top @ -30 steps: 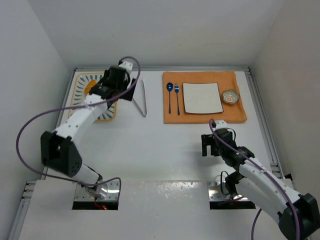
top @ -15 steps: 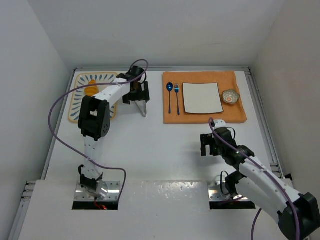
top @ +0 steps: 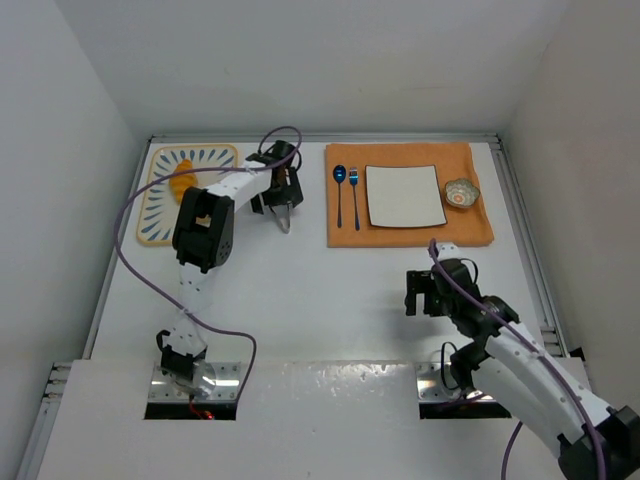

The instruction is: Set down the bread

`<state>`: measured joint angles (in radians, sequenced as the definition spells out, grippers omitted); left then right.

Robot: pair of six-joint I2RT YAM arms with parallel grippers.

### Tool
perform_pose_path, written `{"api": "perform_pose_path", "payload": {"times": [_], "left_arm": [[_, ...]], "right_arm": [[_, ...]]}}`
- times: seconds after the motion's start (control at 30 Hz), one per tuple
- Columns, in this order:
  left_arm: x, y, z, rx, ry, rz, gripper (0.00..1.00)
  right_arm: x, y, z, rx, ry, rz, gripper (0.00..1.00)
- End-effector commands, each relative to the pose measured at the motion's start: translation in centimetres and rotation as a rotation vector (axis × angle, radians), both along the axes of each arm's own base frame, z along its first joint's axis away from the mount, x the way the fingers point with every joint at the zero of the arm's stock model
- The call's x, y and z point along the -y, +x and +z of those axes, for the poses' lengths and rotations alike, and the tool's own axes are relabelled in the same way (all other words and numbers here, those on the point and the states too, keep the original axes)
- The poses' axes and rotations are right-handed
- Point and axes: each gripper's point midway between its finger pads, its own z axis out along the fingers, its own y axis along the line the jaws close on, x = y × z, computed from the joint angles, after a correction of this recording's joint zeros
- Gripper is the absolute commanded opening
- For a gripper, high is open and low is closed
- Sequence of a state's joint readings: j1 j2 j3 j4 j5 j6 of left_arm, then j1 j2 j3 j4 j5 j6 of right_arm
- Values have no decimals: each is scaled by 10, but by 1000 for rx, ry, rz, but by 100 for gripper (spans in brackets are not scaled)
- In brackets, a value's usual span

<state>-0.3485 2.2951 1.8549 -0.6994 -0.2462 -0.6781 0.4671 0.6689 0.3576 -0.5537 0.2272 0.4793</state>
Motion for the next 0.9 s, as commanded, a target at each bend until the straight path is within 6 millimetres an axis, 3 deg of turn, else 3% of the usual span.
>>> {"api": "perform_pose_path", "payload": {"times": [0.0, 0.23, 0.27, 0.37, 0.4, 0.43, 0.5, 0.57, 0.7, 0.87], "left_arm": [[-3, 20, -4, 57, 41, 55, 100], [-8, 21, -16, 40, 82, 37, 100], [-8, 21, -16, 40, 82, 36, 96], [-2, 17, -12, 35, 51, 9, 70], [0, 17, -8, 40, 39, 5, 55], [0, 14, -7, 31, 44, -30, 49], [5, 14, 11, 57, 18, -74, 36], [6, 16, 30, 85, 28, -130, 33], [4, 14, 71, 145, 66, -272, 34], [-1, -5, 125, 188, 135, -515, 36]], "right_arm": [[2, 0, 10, 17, 13, -33, 94], [9, -7, 11, 18, 12, -66, 93], [8, -6, 13, 32, 21, -71, 93], [11, -7, 13, 36, 17, -81, 93], [11, -7, 14, 41, 19, -79, 93], [11, -7, 14, 43, 19, -83, 93], [13, -8, 14, 38, 15, -87, 93], [14, -10, 13, 34, 14, -89, 93], [13, -11, 13, 41, 21, -88, 93], [14, -8, 10, 54, 11, -79, 93]]}}
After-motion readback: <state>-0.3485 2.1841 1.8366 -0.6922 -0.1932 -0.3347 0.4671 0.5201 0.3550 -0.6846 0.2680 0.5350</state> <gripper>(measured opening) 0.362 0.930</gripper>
